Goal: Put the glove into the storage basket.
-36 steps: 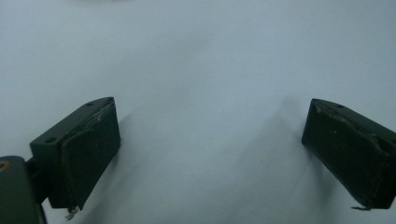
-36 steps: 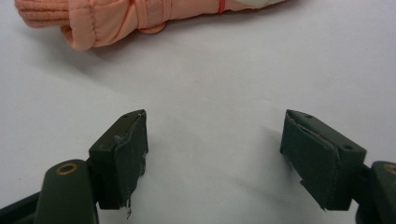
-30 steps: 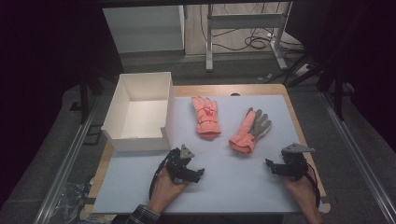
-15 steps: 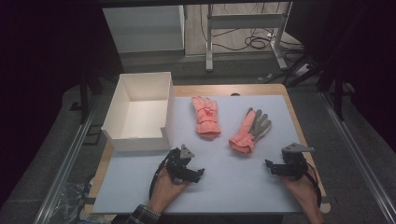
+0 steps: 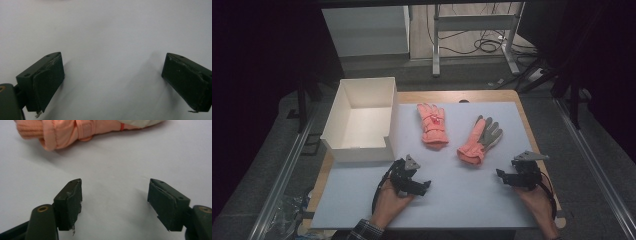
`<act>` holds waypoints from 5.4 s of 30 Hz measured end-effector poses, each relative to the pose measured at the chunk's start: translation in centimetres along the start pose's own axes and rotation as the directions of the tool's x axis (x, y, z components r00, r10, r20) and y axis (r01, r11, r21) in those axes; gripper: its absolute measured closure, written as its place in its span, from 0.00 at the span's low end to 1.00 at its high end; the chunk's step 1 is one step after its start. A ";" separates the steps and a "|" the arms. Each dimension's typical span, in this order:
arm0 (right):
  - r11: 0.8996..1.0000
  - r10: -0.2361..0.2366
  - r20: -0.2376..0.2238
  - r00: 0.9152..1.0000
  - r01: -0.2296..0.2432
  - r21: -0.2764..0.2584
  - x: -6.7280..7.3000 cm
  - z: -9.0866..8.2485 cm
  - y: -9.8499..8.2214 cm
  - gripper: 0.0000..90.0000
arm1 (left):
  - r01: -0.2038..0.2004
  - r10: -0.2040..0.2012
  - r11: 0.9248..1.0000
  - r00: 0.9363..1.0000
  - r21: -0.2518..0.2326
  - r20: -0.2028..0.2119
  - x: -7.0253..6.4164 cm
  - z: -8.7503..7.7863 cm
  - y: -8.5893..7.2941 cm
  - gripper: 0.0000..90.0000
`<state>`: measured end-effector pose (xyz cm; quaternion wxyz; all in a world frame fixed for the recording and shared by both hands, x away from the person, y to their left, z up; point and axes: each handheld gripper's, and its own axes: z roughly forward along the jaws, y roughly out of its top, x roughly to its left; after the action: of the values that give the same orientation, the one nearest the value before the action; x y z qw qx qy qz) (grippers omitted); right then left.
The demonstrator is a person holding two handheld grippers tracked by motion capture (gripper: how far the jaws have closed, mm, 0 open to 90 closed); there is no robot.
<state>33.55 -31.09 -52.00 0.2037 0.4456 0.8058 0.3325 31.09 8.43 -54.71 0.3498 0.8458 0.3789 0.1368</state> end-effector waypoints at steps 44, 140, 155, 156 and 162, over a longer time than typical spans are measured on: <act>1.000 0.021 -0.051 0.998 -0.021 -0.005 -1.1 6.1 10.2 0.52 | 0.007 -0.007 1.000 1.000 0.001 0.001 0.0 0.0 0.0 0.05; 0.997 -0.078 -0.398 0.914 0.061 -0.057 7.4 2.8 5.4 0.76 | 0.006 -0.006 1.000 1.000 0.001 0.001 0.0 0.0 0.0 0.05; 0.991 -0.108 -0.327 0.939 0.078 -0.105 6.7 3.3 10.1 0.61 | 0.000 0.000 1.000 1.000 0.002 0.000 0.0 0.0 0.0 0.05; 0.991 -0.108 -0.327 0.939 0.078 -0.105 6.7 3.5 10.5 0.60 | 0.001 -0.001 1.000 1.000 0.001 0.000 0.0 0.0 0.0 0.05; 0.990 -0.115 -0.302 0.946 0.083 -0.115 6.9 4.8 13.0 0.57 | 0.004 -0.004 1.000 1.000 -0.001 0.000 0.0 0.0 0.0 0.05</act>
<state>40.52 -18.53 -46.29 0.1143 0.3364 0.8314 0.4273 31.06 8.42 -54.72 0.3504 0.8448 0.3807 0.1362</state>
